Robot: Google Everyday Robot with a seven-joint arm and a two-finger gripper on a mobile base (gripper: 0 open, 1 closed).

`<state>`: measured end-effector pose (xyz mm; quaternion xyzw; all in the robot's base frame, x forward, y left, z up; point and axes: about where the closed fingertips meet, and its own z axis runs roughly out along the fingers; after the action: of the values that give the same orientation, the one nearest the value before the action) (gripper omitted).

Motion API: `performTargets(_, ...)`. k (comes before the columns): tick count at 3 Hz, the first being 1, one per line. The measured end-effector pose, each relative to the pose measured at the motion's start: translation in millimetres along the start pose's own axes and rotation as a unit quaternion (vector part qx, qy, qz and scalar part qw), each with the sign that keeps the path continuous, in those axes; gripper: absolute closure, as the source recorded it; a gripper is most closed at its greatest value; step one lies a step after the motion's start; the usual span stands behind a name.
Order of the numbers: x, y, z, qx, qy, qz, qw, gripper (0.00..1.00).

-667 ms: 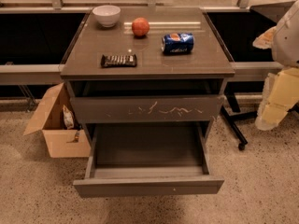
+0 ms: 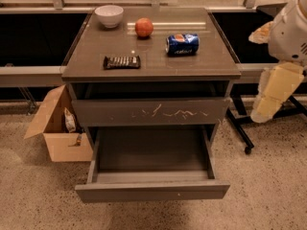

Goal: Place rxbar chocolate into middle drawer

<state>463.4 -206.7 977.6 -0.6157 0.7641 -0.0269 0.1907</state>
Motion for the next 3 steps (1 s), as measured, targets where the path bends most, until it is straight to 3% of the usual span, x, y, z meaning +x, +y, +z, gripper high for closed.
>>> performTargets(1,-21.7,-30.0,21.8,-0.001,-0.048,-0.026,0.9985,0.00)
performTargets(2,-51.6,-56.9,46.2,-0.011,-0.108,-0.043,0.9932,0.00)
performTargets(3,-84.3,-75.5,71.1,-0.032,-0.175,-0.038,0.9833,0.00)
